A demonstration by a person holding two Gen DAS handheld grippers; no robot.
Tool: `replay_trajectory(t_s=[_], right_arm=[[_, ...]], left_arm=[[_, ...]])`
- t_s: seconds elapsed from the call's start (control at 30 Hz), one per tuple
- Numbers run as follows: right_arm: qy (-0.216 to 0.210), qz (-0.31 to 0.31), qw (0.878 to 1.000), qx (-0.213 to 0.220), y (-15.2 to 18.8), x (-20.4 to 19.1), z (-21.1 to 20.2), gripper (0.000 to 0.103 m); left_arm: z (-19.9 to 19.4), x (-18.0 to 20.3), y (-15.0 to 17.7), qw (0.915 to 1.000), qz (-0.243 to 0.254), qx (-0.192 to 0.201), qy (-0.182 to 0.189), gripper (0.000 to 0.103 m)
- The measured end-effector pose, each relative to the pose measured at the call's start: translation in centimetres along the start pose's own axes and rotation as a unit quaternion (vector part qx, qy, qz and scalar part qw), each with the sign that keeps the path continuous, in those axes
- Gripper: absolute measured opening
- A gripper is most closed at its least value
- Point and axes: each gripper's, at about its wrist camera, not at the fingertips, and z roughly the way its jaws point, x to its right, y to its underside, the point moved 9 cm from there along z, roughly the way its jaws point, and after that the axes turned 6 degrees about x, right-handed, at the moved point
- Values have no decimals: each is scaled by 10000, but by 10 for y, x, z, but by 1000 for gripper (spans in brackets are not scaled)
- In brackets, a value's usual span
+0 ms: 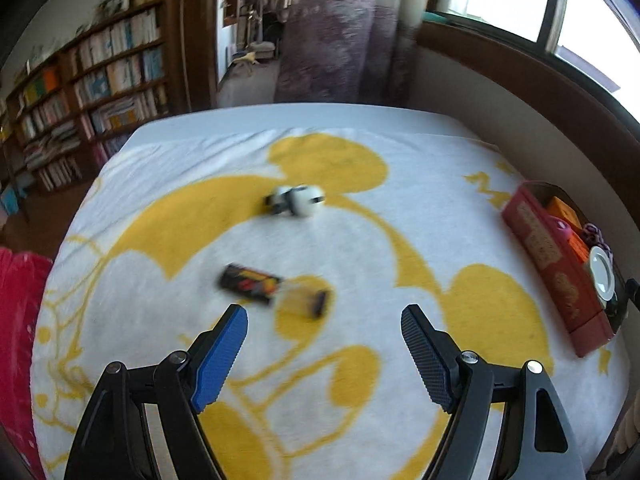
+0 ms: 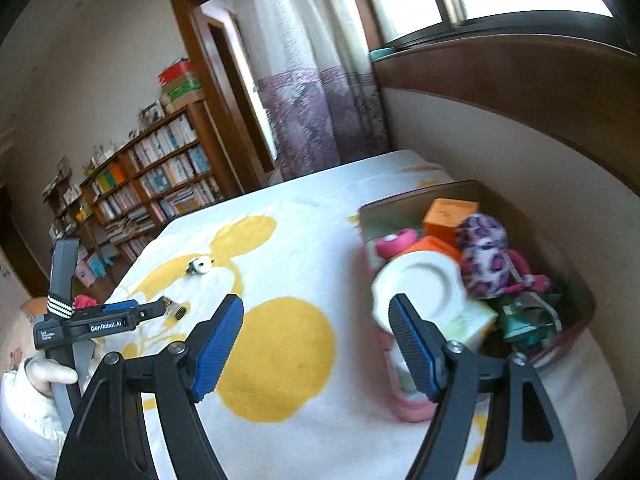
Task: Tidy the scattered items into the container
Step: 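Withdraw both grippers from the tin back over the remaining items, then grasp the lighter with the left gripper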
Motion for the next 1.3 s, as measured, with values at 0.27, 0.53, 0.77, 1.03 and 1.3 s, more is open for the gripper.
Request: replay_trajectory(t_s=[0.27, 0.53, 0.77, 1.03, 1.3], right_arm=[[-112, -373, 9988, -290, 13, -37, 20, 79], [-152, -526, 9970, -544, 24, -56, 39, 79], [-185, -556, 9960, -670, 29, -61, 48, 79], [-189, -485, 9955, -793, 35, -59, 54, 79], [-184, -540, 9946, -870, 38, -66, 60, 79]], left_arm=[[15, -32, 8, 9996, 259, -143, 0, 81], [34, -28, 5, 9979, 566, -289, 127, 81], [52, -23, 2, 9960, 791, -374, 172, 81], [66, -17, 3, 9937, 1021, -385, 265, 81], [68, -19, 1, 9940, 999, -321, 300, 81]])
